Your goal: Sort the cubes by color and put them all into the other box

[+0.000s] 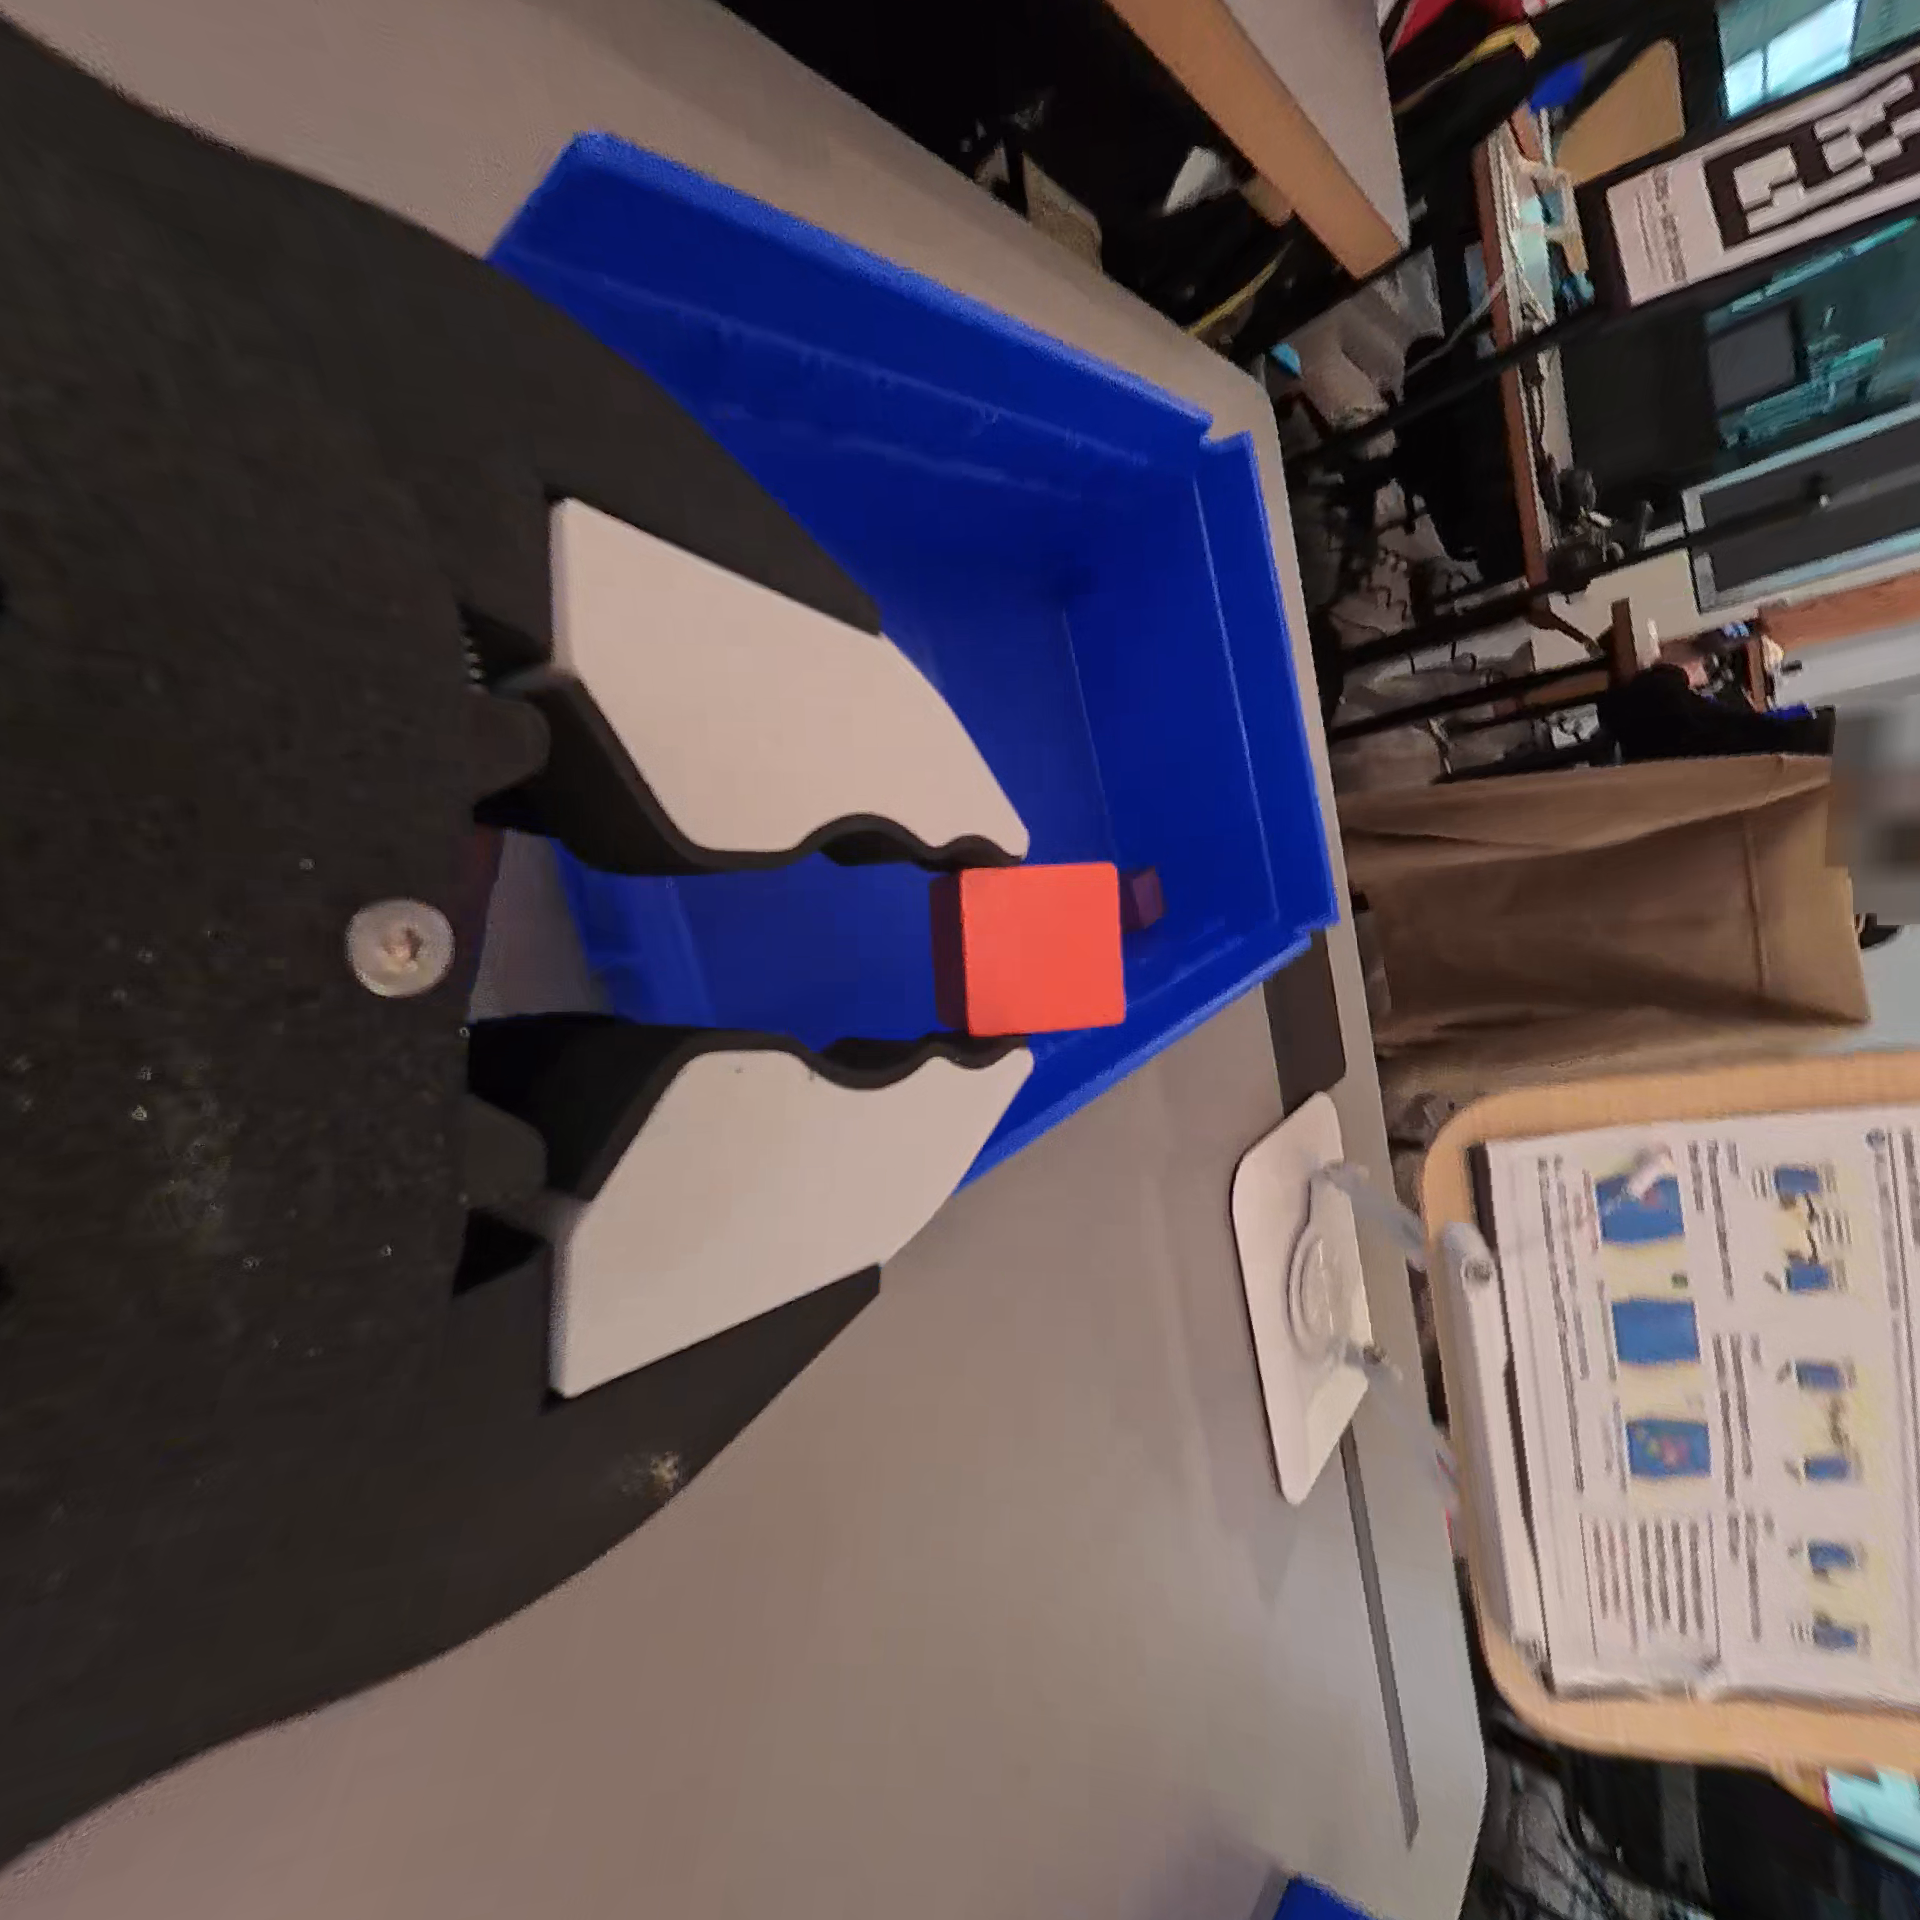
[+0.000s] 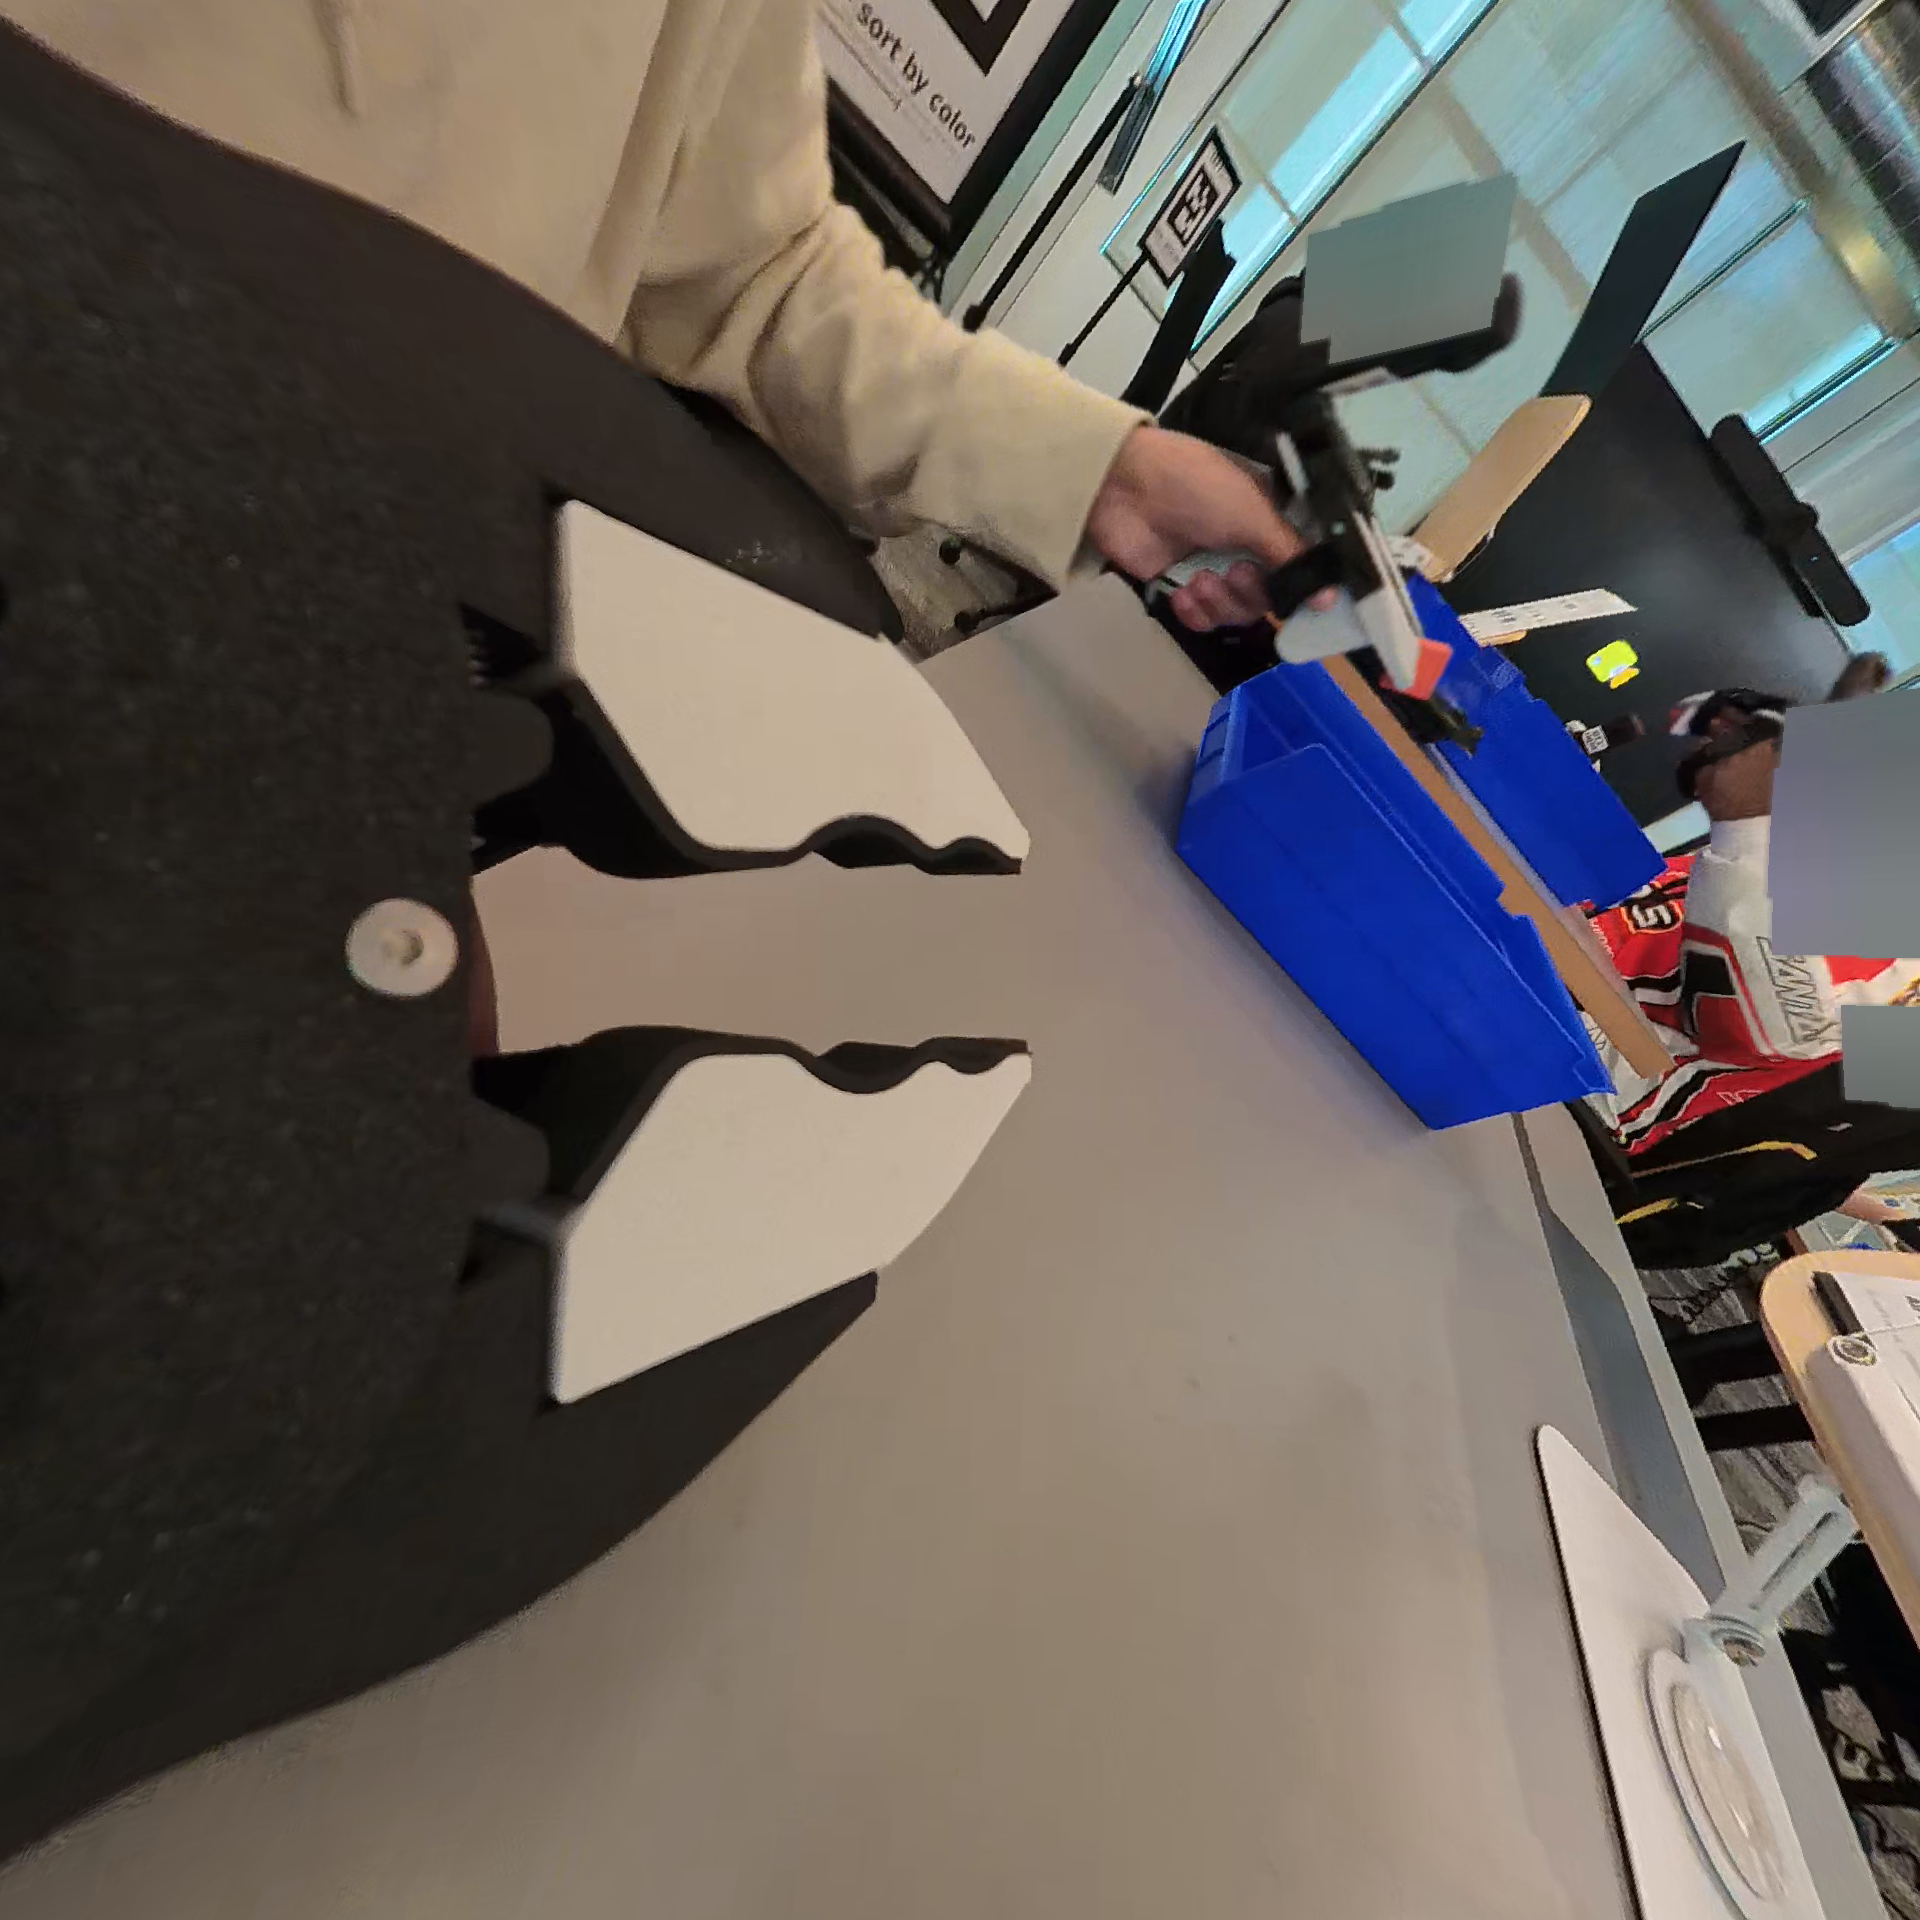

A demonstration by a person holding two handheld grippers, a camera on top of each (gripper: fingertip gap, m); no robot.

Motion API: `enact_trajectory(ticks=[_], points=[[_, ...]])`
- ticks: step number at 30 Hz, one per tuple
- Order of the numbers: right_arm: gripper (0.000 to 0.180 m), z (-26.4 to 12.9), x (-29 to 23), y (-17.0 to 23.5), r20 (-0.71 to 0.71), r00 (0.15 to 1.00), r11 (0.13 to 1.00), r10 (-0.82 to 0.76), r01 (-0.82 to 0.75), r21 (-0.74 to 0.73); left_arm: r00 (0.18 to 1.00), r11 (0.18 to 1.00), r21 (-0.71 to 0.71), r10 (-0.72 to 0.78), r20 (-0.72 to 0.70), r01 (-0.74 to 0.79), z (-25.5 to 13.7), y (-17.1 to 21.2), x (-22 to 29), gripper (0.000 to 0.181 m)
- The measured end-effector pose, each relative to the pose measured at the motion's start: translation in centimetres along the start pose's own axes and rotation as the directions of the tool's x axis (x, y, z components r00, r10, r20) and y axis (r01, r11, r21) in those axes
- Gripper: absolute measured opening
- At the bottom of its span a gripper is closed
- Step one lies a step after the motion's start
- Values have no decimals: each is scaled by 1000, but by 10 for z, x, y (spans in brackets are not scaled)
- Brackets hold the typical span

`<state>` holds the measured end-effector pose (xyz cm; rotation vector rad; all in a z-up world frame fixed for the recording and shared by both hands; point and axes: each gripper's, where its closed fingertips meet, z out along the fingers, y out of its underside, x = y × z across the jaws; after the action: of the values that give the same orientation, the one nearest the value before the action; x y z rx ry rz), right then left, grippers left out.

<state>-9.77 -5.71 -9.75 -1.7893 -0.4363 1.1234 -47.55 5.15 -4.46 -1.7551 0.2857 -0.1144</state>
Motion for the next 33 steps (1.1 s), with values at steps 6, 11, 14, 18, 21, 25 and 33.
enact_trajectory(ticks=[6, 11, 14, 18, 21, 25, 33], points=[[30, 23, -17, -2, 139, 982, 991, 131, -130, -12, 958, 992, 105, 97, -269, -71, -19, -7, 65, 29], [39, 54, -68, -16, 437, 830, 938, 346, -318, -139, 645, 887, 348, 461, -610, -305, -40, -15, 187, 29], [45, 76, -76, -9, 458, 799, 920, 390, -319, -227, 466, 826, 376, 552, -691, -420, -41, -8, 244, 29], [49, 92, -63, 4, 353, 891, 951, 284, -214, -225, 303, 683, 387, 663, -685, -620, -25, 10, 288, 29], [45, 86, -54, 3, 331, 899, 949, 287, -220, -225, 244, 562, 390, 746, -620, -730, -7, 18, 299, 29], [43, 75, -49, 4, 351, 879, 941, 323, -258, -220, 198, 536, 402, 749, -632, -742, -2, 22, 312, 29], [28, 70, -38, 6, 293, 908, 947, 299, -244, -209, 171, 478, 398, 781, -601, -783, -3, 34, 329, 29]])
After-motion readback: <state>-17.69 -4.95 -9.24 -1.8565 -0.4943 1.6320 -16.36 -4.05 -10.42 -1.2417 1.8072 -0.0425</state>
